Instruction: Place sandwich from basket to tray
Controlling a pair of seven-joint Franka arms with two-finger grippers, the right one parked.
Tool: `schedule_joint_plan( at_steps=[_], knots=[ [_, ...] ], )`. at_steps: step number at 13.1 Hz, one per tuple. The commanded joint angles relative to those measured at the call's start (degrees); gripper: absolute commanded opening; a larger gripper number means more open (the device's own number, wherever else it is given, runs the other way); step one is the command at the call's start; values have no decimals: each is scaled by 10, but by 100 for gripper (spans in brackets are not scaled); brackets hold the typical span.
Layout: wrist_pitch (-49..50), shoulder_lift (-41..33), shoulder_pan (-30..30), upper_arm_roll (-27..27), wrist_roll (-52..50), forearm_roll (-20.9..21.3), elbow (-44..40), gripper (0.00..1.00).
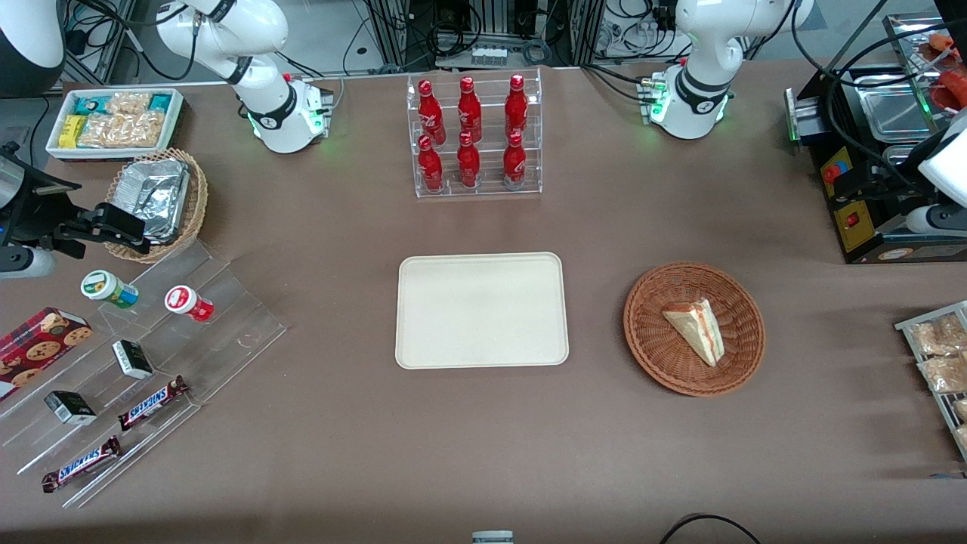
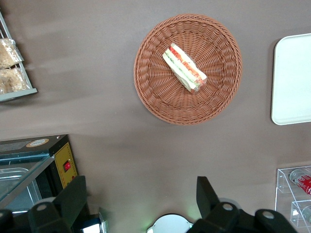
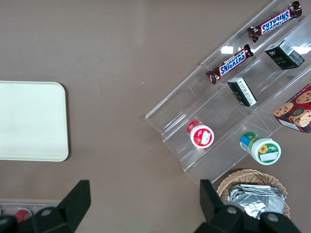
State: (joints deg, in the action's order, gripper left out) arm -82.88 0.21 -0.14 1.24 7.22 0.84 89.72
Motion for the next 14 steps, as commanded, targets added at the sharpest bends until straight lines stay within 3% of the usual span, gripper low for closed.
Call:
schedule_joint_plan(
  at_steps=[1, 5, 7, 11, 14],
  knots=[
    [-3, 0, 1, -1, 10, 12, -3, 100],
    [-21, 21, -5, -2, 3, 13, 0, 100],
    [-40, 43, -6, -3, -51, 12, 4, 100],
    [-146, 52, -28, -2, -132, 11, 86, 100],
    [-212, 58, -36, -2, -255, 3, 134, 100]
  ],
)
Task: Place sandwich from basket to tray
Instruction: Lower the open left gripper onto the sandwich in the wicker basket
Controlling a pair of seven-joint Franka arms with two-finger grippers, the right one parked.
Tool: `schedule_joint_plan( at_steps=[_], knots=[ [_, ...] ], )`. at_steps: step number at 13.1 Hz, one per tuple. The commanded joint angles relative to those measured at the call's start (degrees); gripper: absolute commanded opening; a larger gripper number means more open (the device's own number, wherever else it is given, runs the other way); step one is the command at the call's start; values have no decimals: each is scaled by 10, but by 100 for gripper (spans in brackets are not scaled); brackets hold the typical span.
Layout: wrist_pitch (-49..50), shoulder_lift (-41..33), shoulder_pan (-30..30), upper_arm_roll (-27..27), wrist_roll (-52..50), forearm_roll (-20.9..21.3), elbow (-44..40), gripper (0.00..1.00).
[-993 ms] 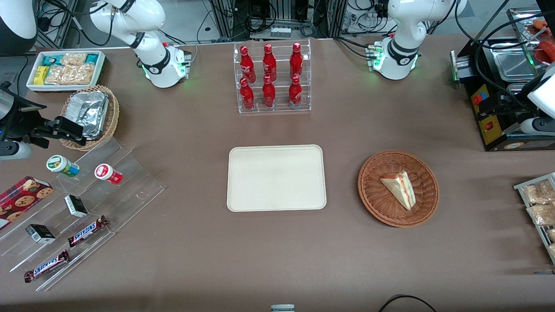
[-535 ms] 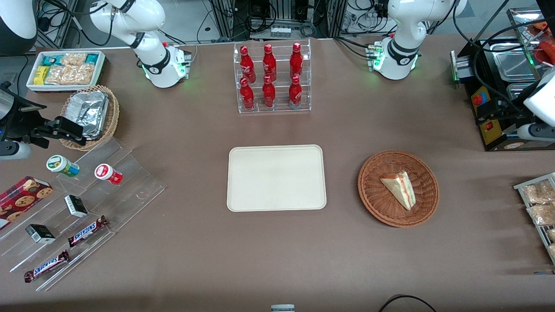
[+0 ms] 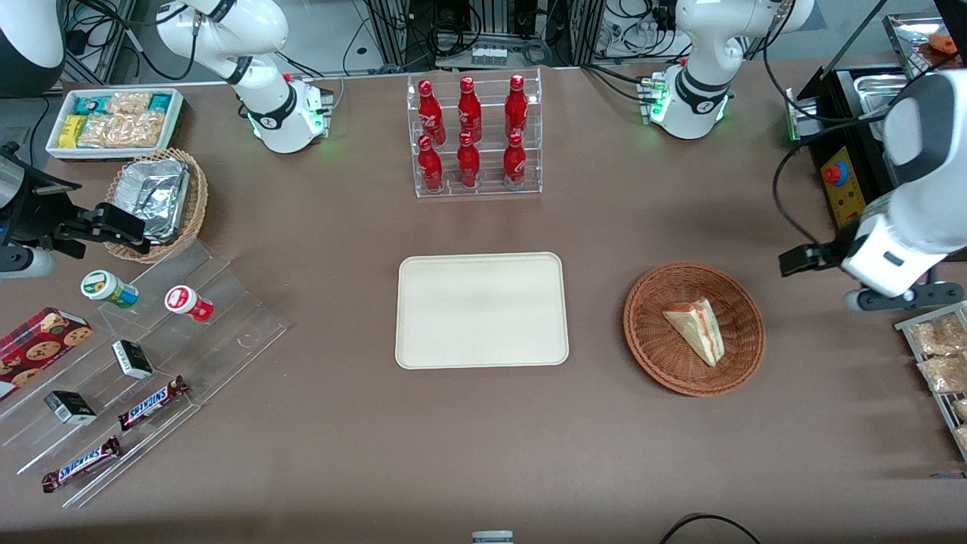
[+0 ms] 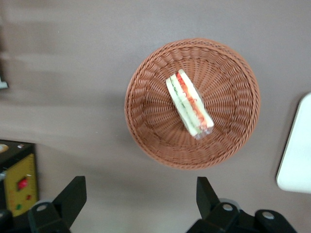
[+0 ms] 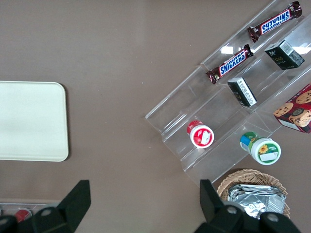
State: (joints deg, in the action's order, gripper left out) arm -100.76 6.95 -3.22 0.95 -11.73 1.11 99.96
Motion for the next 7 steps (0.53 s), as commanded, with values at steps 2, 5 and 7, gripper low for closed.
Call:
schedule_joint_plan(
  at_steps=[2, 5, 7],
  knots=[
    [-73, 18, -23, 1, -165, -1, 45, 100],
    [-151, 65, -64, 1, -297, 8, 69, 100],
    [-220, 64, -66, 1, -318, 7, 115, 100]
  ],
)
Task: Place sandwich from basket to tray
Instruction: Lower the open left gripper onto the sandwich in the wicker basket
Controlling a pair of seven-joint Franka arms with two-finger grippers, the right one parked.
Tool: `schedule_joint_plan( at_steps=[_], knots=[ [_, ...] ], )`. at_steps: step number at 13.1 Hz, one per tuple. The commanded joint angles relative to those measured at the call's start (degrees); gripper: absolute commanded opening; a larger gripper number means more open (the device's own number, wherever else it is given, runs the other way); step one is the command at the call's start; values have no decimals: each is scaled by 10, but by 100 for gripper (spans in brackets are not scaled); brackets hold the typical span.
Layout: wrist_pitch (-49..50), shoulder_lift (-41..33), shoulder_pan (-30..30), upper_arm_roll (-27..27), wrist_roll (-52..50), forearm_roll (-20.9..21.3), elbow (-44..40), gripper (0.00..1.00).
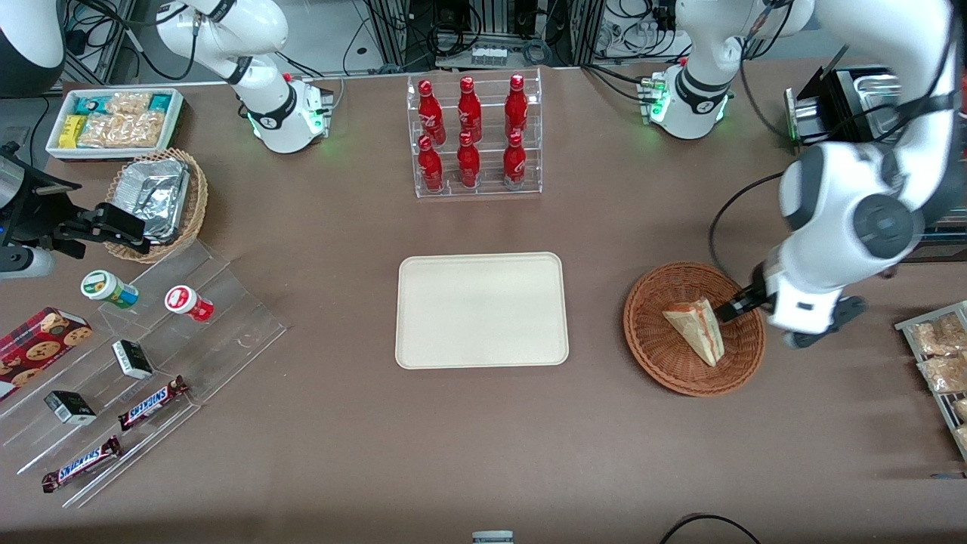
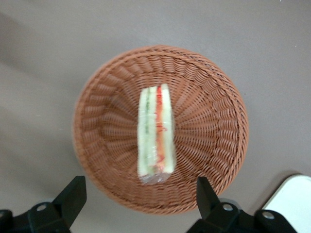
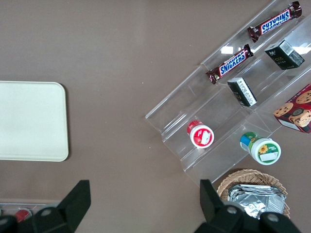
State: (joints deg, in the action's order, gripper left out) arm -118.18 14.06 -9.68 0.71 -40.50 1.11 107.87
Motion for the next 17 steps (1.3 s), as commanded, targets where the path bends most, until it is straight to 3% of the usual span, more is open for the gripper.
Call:
schedule_joint_plan(
  at_steps=[1, 5, 11, 13, 15, 17],
  knots=[
    [-74, -3, -3, 3, -50, 7, 51, 100],
    [-181, 4, -5, 3, -86, 7, 113, 100],
    [-222, 38, -24, 3, -108, 8, 124, 100],
    [-251, 42, -24, 3, -107, 10, 140, 96],
    [-260, 52, -24, 4, -106, 12, 142, 80],
    [-260, 53, -23, 4, -104, 12, 140, 22]
  ],
)
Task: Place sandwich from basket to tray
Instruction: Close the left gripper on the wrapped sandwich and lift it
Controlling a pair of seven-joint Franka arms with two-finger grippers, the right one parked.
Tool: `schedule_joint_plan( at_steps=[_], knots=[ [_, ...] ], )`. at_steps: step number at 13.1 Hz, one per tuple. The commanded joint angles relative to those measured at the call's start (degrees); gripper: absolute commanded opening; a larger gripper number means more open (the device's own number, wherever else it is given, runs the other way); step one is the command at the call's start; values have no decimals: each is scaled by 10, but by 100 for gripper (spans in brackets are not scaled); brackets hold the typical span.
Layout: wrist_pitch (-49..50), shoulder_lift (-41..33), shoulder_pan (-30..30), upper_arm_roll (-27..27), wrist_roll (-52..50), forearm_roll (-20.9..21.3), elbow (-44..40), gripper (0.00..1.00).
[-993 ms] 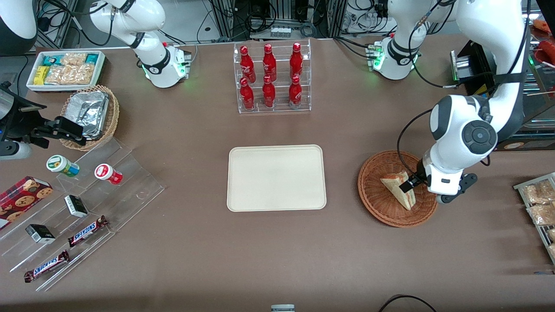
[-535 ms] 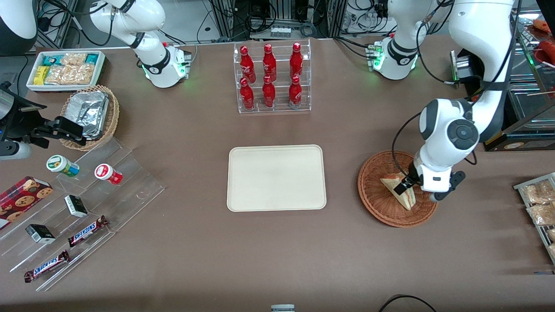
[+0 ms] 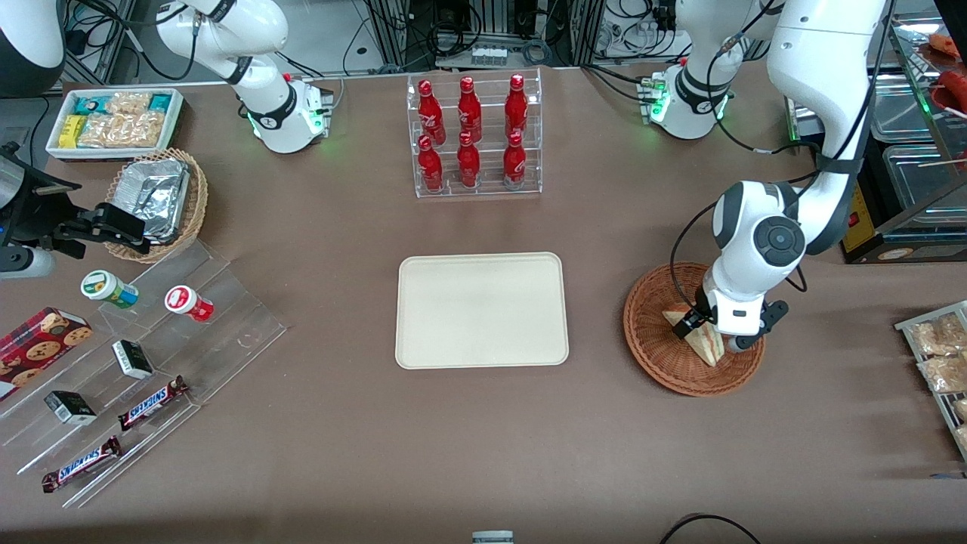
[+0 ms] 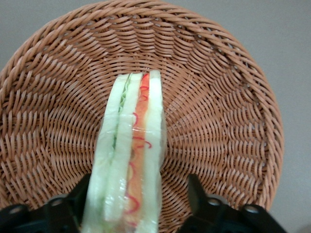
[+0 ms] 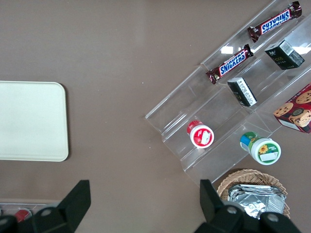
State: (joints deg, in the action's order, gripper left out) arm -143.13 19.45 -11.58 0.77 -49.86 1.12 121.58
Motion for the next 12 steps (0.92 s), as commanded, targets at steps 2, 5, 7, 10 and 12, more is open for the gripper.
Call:
schedule_joint_plan(
  at_steps=[2, 5, 7, 10, 12],
  knots=[
    [-9, -2, -4, 4, -5, 12, 1, 0],
    [52, -31, -4, 4, 6, 20, -15, 0],
    [174, -48, -5, 2, 27, 31, -62, 0],
    [290, -57, -5, -19, 29, 32, -132, 0],
    [341, -57, -5, -40, 29, 37, -171, 0]
  ],
)
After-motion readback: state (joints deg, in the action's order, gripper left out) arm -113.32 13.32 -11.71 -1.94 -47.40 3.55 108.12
